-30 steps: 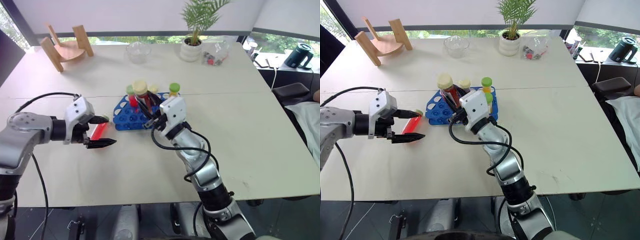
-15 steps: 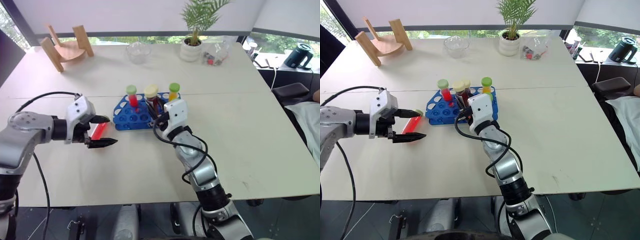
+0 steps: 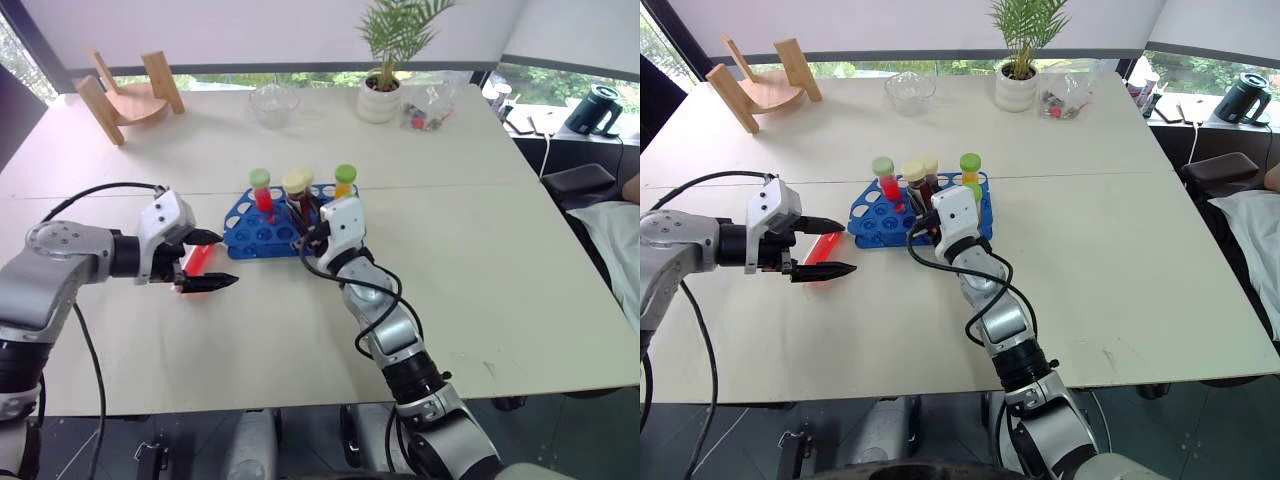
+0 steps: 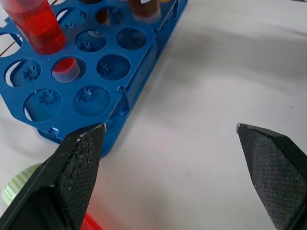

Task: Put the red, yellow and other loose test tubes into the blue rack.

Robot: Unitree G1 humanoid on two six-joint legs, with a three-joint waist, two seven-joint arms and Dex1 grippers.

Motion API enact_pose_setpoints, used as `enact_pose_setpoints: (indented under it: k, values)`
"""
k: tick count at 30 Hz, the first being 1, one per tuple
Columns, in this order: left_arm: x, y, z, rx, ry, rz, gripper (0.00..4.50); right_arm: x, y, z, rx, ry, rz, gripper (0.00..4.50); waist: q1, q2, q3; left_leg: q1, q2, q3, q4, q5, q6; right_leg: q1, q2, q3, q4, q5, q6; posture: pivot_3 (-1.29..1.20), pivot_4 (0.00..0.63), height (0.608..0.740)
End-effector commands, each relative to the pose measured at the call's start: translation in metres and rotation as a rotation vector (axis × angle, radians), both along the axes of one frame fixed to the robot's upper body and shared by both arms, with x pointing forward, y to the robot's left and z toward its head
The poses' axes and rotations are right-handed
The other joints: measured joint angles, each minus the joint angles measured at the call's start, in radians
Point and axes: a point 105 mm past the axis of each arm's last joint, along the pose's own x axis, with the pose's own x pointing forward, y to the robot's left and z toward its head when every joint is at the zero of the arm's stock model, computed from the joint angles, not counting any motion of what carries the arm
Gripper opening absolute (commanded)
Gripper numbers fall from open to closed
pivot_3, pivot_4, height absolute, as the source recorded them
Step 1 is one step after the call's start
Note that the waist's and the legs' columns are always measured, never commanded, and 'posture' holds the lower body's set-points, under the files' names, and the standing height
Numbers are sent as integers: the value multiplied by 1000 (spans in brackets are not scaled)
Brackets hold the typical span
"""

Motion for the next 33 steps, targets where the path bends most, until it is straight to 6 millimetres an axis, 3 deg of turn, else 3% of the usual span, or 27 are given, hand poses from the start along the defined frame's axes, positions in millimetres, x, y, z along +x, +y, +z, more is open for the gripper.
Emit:
enact_pose_setpoints:
  k: [1,7,11,14,18,21,24,31,33]
  values:
    - [-1,4,11,8,-46,8,4500,-7,2,11,18,-55,13,1372,0,0,0,0,0,0,0,0,0,0,0,0,0,0,0,0,150,740]
    - [3,12,18,-8,-79,55,4500,-15,-4,17,14,-78,17,4393,1,0,0,0,0,0,0,0,0,0,0,0,0,0,0,0,150,740]
    - [17,18,31,8,-100,145,4500,-31,-5,47,2,-156,91,4460,4,0,0,0,0,0,0,0,0,0,0,0,0,0,0,0,150,740]
    - [25,25,53,37,-95,187,4500,-55,-10,74,-14,-173,248,4460,5,-1,0,-1,0,-2,1,0,0,0,0,-1,0,0,0,0,150,740]
    - [44,48,65,154,-13,327,4500,-81,-23,90,-25,-40,507,4460,4,0,0,0,-1,-2,1,0,0,1,0,-2,0,0,0,0,150,740]
    - [60,55,63,213,138,431,4500,-107,-36,84,-227,74,750,4460,8,0,1,0,-1,-3,2,0,0,3,0,-3,0,0,0,0,150,740]
    - [72,49,57,236,271,456,4500,-123,-52,70,-404,195,887,4460,12,0,0,0,-2,-4,2,0,0,4,0,-3,-1,-1,1,0,150,740]
    - [87,43,46,275,465,525,4500,-125,-48,53,-475,229,911,4460,-13,-1,1,-2,-2,-4,1,-3,5,0,1,-3,-1,-1,1,0,150,740]
    - [84,44,33,326,524,523,4500,-124,-47,44,-474,259,894,4460,-19,-1,1,-4,-2,-4,1,-3,5,-3,1,-3,-1,-2,0,0,150,740]
